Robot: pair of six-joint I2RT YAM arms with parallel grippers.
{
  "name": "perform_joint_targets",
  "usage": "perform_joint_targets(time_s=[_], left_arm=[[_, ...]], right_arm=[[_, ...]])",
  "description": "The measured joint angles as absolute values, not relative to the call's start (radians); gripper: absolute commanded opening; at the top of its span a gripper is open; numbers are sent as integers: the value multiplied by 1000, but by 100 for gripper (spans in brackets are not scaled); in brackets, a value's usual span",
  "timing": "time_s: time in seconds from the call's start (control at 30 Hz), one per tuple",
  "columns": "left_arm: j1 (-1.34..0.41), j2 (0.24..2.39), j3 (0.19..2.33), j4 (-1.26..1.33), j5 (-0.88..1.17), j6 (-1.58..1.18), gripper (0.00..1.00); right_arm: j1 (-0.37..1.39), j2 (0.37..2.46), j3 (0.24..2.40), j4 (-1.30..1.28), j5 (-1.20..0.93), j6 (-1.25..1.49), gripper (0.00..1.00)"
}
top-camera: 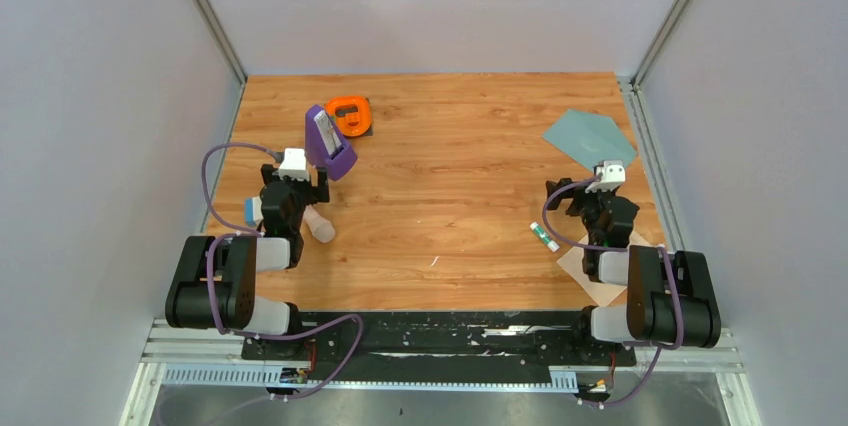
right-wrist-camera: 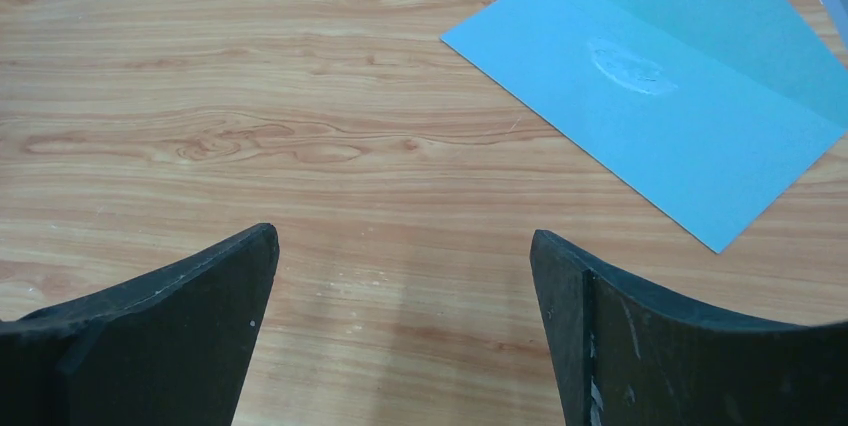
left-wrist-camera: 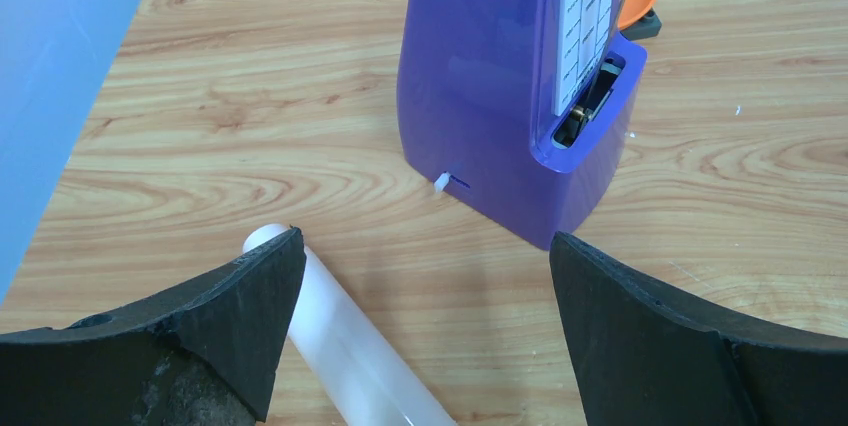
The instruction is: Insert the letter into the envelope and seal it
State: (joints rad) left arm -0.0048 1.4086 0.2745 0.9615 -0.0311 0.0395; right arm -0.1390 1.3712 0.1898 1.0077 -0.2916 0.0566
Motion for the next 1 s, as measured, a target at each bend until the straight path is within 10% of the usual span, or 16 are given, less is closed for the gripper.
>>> perform_joint_targets(time_s=[0.6,1.0], left_arm=[[-5,1392,278,929,9,52,100],[-5,1137,732,93,411,278,100]], right_arm=[[-148,1283,738,-353,250,493,100],[-542,1100,686,-617,139,640,100]])
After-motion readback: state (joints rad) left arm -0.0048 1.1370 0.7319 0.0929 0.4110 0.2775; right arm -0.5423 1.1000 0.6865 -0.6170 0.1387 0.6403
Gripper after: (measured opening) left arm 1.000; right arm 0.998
